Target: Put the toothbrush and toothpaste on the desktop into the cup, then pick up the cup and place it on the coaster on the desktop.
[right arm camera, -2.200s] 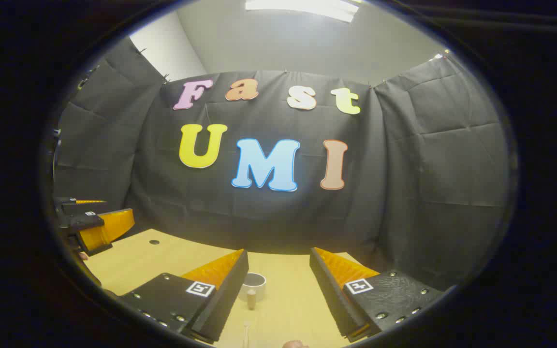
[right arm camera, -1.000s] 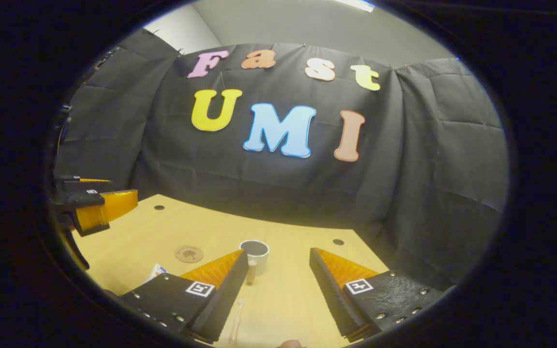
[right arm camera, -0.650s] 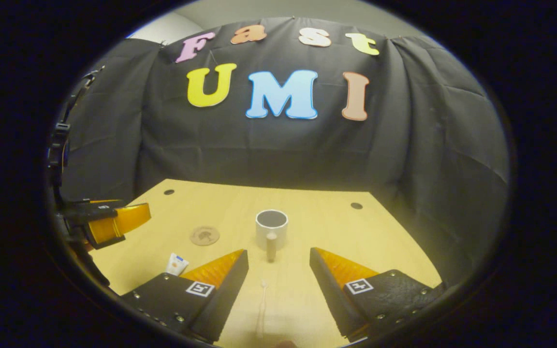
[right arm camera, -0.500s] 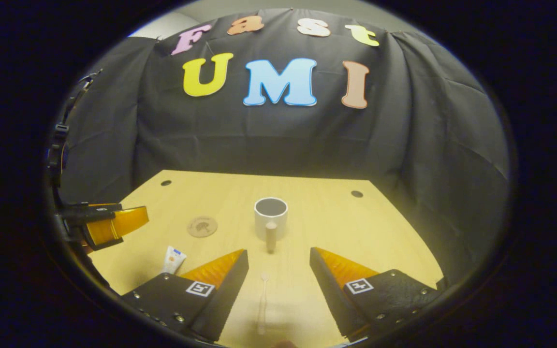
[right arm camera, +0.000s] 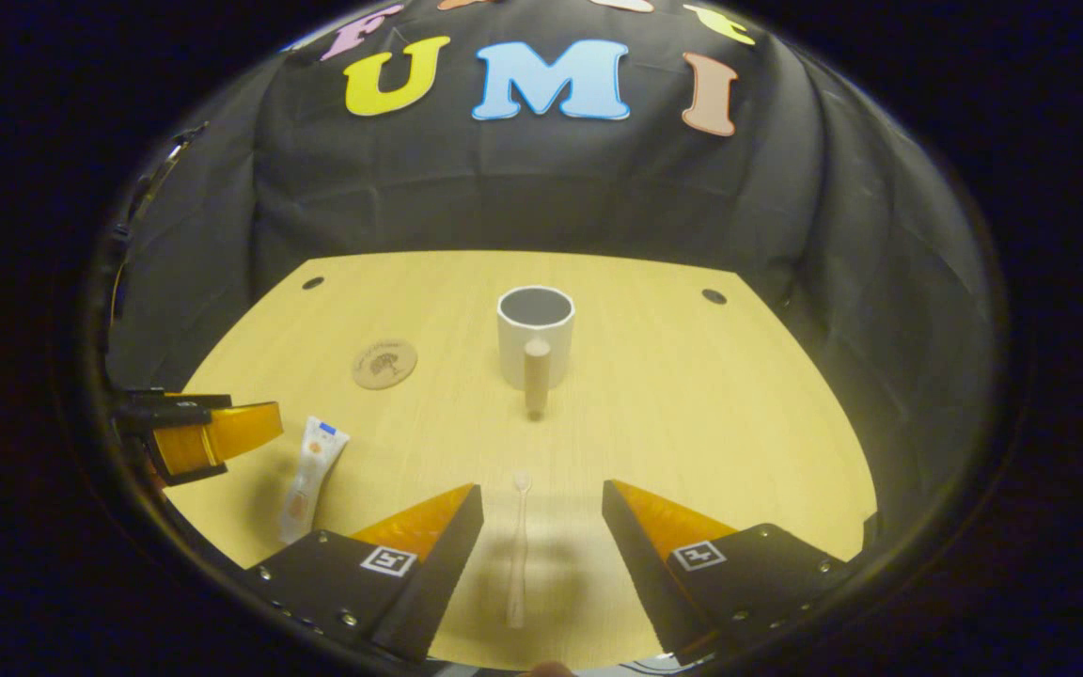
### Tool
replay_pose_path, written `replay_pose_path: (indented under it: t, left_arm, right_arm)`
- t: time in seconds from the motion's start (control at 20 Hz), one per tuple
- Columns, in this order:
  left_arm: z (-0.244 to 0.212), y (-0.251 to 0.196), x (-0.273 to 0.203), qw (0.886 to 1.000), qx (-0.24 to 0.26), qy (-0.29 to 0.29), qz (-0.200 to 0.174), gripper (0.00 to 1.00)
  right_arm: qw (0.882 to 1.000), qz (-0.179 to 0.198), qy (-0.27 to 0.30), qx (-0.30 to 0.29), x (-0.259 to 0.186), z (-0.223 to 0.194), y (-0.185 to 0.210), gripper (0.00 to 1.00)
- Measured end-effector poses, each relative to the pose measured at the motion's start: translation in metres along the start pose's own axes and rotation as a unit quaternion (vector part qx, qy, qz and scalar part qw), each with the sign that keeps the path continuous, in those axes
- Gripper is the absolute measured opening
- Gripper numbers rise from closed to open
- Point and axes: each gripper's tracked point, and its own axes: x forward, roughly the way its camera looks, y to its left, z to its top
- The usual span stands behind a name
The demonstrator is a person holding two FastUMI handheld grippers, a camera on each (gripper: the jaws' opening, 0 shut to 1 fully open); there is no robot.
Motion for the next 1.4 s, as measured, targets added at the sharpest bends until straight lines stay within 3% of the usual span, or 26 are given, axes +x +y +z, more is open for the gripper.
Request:
replay_pose_path:
  t: [0.2, 0.6, 1.1, 1.3, 1.35, 1.4]
  left_arm:
    - [-0.033, 0.007, 0.012, 0.996, 0.013, 0.089, 0.002, 0.99]
    - [-0.068, 0.008, 0.034, 0.981, 0.011, 0.192, -0.008, 0.99]
    - [-0.085, 0.009, 0.048, 0.966, 0.036, 0.256, -0.005, 0.99]
    - [-0.086, 0.011, 0.049, 0.964, 0.059, 0.261, 0.002, 0.98]
    - [-0.086, 0.011, 0.049, 0.963, 0.061, 0.261, 0.004, 0.98]
    - [-0.087, 0.012, 0.05, 0.963, 0.066, 0.263, 0.008, 1.0]
  right_arm:
    - [0.996, 0.006, 0.09, -0.001, 0.013, -0.032, 0.003, 0.85]
    - [0.98, 0.016, 0.196, 0.019, 0.031, -0.072, 0.007, 0.86]
    - [0.959, 0.02, 0.28, 0.032, 0.046, -0.094, 0.011, 0.87]
    - [0.957, 0.012, 0.291, 0.013, 0.049, -0.092, 0.009, 0.69]
    - [0.954, 0.012, 0.298, 0.012, 0.048, -0.093, 0.01, 0.57]
    - [0.953, 0.013, 0.303, 0.01, 0.048, -0.095, 0.012, 0.57]
